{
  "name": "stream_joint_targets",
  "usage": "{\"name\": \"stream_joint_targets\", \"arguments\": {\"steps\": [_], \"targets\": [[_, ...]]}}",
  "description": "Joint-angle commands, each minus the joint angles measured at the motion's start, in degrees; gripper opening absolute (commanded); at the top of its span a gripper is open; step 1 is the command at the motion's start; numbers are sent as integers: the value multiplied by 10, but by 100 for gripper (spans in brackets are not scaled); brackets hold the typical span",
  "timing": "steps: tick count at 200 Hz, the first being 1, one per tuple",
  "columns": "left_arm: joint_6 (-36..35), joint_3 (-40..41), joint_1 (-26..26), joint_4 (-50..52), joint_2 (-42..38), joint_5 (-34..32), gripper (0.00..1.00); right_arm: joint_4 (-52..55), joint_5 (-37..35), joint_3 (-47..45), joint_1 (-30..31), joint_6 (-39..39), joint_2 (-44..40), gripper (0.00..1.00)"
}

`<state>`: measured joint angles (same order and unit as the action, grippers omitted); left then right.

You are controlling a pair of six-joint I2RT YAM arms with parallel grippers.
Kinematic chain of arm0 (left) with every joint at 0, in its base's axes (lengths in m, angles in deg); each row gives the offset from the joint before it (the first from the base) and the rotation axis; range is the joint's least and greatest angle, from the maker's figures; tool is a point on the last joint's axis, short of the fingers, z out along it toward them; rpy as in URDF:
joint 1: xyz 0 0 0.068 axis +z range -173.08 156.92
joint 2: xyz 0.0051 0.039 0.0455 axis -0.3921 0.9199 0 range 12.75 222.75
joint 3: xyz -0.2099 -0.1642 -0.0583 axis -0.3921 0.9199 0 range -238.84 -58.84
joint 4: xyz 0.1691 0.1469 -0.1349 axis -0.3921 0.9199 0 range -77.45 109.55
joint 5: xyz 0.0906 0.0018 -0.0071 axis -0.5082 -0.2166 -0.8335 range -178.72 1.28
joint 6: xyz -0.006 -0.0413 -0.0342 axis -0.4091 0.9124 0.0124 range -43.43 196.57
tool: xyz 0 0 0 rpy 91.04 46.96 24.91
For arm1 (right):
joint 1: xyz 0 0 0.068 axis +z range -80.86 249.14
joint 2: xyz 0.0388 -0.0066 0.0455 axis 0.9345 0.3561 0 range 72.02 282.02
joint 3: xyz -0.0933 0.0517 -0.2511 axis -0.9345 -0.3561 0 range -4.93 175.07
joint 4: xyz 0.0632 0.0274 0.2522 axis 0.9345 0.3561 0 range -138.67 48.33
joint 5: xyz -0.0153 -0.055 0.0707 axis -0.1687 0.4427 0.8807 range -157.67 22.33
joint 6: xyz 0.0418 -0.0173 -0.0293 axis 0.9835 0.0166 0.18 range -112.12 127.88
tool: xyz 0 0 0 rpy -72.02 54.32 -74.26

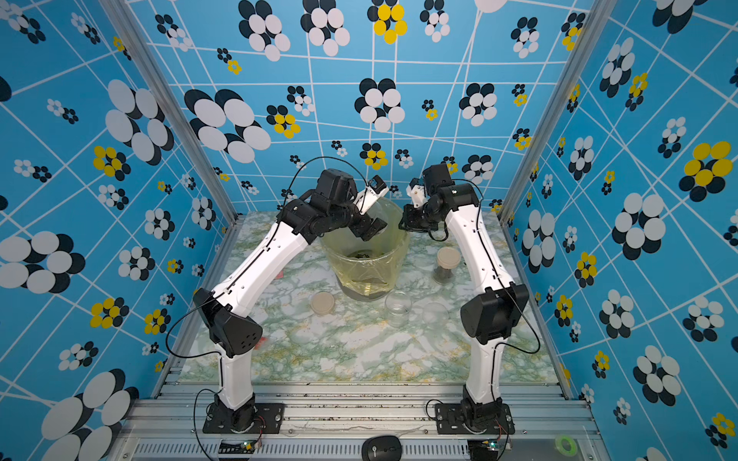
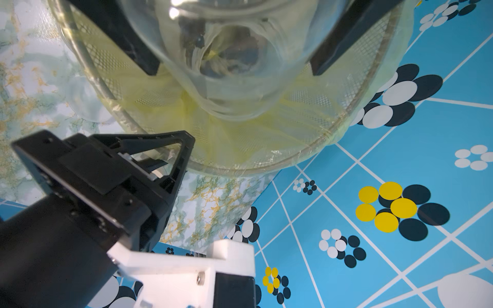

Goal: Empty moldy tea leaves from jars
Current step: Move the trash bin to the center of the board.

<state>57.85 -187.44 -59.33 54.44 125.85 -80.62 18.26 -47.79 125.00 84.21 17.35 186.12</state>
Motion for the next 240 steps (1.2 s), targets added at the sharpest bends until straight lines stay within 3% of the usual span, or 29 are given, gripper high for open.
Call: {"name": "stream_joint_targets", "arguments": {"steps": [1, 35, 80, 123, 147, 157, 167, 172, 178, 191, 209, 221, 226, 240], "targets": [[-4, 8, 7, -23, -49, -2, 28, 12, 4, 16, 5, -13, 5, 36], [-10, 38, 7, 2, -68, -7, 28, 0, -3, 4, 5, -6, -19, 57], [6, -2, 22, 92, -47, 1, 28, -102, 1, -105, 5, 29, -102, 71], [20, -83, 32, 161, 13, -31, 29, -264, -15, -277, 5, 96, -230, 74], [18, -99, 23, 158, 23, -51, 29, -290, -26, -324, 5, 100, -270, 74], [45, -98, 37, 148, 22, -3, 28, -286, -32, -331, 5, 98, -275, 74], [113, -73, 70, 107, 11, 128, 28, -286, -35, -337, 5, 96, -281, 74], [138, -54, 82, 80, 3, 155, 27, -287, -36, -341, 4, 96, -284, 74], [133, -42, 80, 67, -2, 121, 27, -289, -37, -346, 5, 97, -289, 74], [49, -70, 41, 109, 12, -8, 28, -295, -41, -358, 5, 98, -299, 74], [104, -101, 63, 121, 29, 100, 27, -304, -47, -372, 5, 102, -311, 74], [47, -95, 36, 123, 27, -19, 27, -317, -51, -377, 5, 108, -320, 73], [30, -99, 27, 131, 30, -38, 27, -323, -52, -395, 5, 111, -323, 73], [88, -106, 52, 126, 31, 73, 27, -333, -51, -408, 5, 116, -331, 73]]}}
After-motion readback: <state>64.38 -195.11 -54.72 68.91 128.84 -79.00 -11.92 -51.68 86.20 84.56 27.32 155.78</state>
